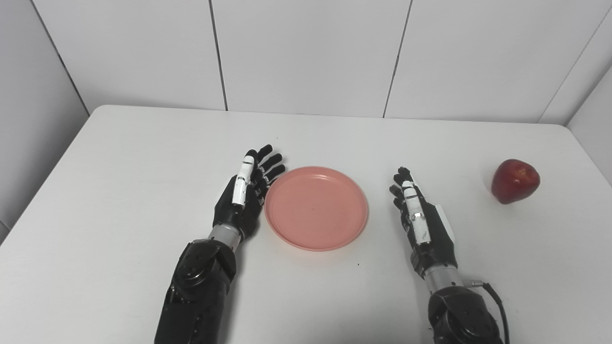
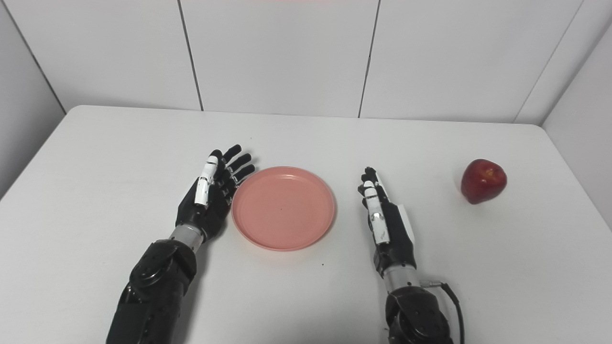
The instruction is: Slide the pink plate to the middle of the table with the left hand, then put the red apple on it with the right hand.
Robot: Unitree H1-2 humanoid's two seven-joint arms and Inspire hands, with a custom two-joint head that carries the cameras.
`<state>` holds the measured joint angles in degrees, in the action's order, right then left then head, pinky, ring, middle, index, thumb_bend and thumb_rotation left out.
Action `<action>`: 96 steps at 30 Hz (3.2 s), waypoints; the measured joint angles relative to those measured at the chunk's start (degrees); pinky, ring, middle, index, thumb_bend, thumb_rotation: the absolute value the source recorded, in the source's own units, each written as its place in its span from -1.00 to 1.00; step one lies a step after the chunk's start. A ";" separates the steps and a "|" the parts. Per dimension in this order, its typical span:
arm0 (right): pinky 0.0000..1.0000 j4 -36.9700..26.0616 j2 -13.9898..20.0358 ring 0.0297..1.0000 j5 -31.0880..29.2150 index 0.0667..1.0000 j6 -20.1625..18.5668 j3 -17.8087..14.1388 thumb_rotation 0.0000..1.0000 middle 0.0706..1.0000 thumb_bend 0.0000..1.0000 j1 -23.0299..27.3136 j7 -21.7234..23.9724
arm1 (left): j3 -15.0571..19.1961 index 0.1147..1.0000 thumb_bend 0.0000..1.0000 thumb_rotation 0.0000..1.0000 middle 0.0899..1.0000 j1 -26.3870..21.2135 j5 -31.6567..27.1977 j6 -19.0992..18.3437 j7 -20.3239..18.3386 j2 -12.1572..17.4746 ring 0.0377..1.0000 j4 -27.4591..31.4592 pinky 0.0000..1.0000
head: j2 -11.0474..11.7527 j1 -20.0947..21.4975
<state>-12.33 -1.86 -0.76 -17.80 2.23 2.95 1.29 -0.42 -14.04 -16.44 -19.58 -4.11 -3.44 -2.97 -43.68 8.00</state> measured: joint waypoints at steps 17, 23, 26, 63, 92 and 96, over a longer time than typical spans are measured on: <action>1.00 1.09 -0.07 0.92 -0.01 0.92 0.08 0.02 1.00 0.92 -0.60 0.22 -0.40 | -2.04 0.78 -0.25 1.00 0.81 2.22 0.19 -2.22 -0.92 -0.08 0.81 3.44 0.80 | -0.53 -0.09; 1.00 1.09 0.02 0.93 0.26 0.91 0.08 0.27 1.00 0.91 -0.57 0.25 -0.40 | -2.09 0.78 -0.24 1.00 0.80 2.62 0.73 -2.31 -0.92 -0.22 0.80 3.95 0.79 | -0.53 0.18; 1.00 1.09 0.01 0.91 0.39 0.91 0.08 0.36 1.00 0.91 -0.58 0.26 -0.44 | -2.30 0.78 -0.24 1.00 0.81 2.78 1.80 -2.15 -0.91 -0.21 0.81 4.04 0.79 | -0.62 0.70; 0.82 -11.52 5.92 0.83 11.13 0.85 -3.02 -3.59 0.85 0.83 -0.15 7.31 -2.49 | -0.77 0.78 -0.22 1.00 0.79 3.63 6.80 7.11 -1.08 0.66 0.77 0.50 0.77 | 1.32 11.95; 0.48 -14.00 18.05 0.72 38.49 0.87 -9.16 -9.82 -0.04 0.79 0.99 12.20 0.33 | 1.82 0.77 -0.22 1.00 0.79 3.47 5.42 8.03 -2.39 1.18 0.77 -0.36 0.79 | 3.25 18.37; 0.45 -12.89 18.72 0.69 38.39 0.84 -9.12 -11.25 -0.04 0.80 1.00 12.19 0.16 | 2.29 0.78 -0.22 1.00 0.79 3.29 4.76 9.21 -3.13 1.31 0.78 -1.39 0.79 | 3.69 18.37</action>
<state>-25.22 16.86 37.64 -26.92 -9.01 15.14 1.45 1.88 -10.75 -11.68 -10.36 -7.25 -2.13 -4.36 -39.99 26.37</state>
